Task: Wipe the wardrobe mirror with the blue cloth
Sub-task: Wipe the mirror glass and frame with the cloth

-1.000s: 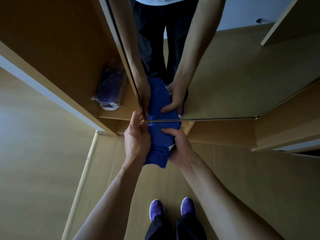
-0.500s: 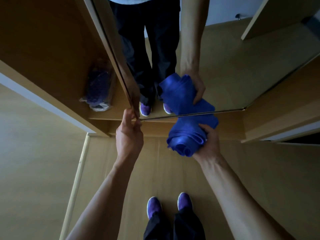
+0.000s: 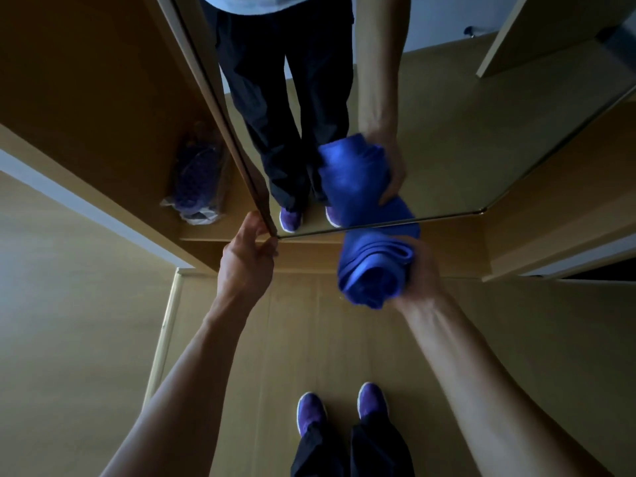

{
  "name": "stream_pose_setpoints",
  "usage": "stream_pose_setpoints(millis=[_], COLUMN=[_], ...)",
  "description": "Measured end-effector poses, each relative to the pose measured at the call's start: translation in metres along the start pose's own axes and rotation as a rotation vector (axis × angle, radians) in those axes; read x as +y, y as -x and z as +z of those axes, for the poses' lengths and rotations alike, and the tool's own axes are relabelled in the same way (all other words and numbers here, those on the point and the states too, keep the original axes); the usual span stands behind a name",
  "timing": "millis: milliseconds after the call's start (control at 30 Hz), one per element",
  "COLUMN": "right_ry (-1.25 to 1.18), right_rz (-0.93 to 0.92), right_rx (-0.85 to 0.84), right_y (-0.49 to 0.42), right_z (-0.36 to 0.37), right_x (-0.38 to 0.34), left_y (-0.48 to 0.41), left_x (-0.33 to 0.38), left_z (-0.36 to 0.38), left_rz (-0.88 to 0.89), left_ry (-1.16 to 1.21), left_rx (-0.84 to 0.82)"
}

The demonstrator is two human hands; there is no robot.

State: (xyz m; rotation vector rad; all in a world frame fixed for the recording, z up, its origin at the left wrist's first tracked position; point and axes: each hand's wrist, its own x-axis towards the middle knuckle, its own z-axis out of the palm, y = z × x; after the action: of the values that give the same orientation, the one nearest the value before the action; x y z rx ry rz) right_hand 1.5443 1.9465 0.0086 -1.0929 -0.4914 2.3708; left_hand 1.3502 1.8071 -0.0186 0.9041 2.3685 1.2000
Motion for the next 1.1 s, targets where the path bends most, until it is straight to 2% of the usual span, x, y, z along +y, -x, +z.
stream_pose_setpoints(millis=[133,233,300,400,500,600,700,767,867,967,1100], right_ry=[-0.25,-0.182,-0.074,0.047,0.016,-0.073,-0.016,-0.102,-0.159,-0.033,0.047], right_rz=[-0.085,-0.02,0.064,0.2,0.244,0.205,0.058,-0.037,-0.038,0.009,0.055], right_rx=[0.016,0.028,0.004,-0.061,-0.046,0.041,0.127,0.106,0.099,0.08,0.043], right_y=[0.005,0.002,0.0,-0.004,-0.008,-0.004,-0.002,-0.001,-0.003,-0.006,-0.008], right_z=[-0.016,-0.005,0.012,0.036,0.043,0.034,0.001,-0.02,-0.03,-0.019,-0.009], right_x=[-0.014,0.006,0.025,0.05,0.054,0.034,0.004,-0.014,-0.014,0.006,0.018], left_y=[0.01,0.013,0.013,0.014,0.012,0.007,0.004,0.006,0.012,0.019,0.026], left_x=[0.004,0.014,0.02,0.019,0.013,0.013,0.013,0.014,0.02,0.032,0.046], left_z=[0.017,0.026,0.025,0.019,0.013,0.015,0.019,0.022,0.035,0.05,0.066], left_rz=[-0.069,-0.202,-0.252,-0.252,-0.218,-0.214,-0.208,-0.209,-0.25,-0.39,-0.528], left_ry=[0.134,0.344,0.405,0.433,0.412,0.377,0.319,0.322,0.466,0.676,0.812], left_rx=[0.067,0.074,0.067,0.034,0.001,0.033,0.07,0.091,0.128,0.186,0.122])
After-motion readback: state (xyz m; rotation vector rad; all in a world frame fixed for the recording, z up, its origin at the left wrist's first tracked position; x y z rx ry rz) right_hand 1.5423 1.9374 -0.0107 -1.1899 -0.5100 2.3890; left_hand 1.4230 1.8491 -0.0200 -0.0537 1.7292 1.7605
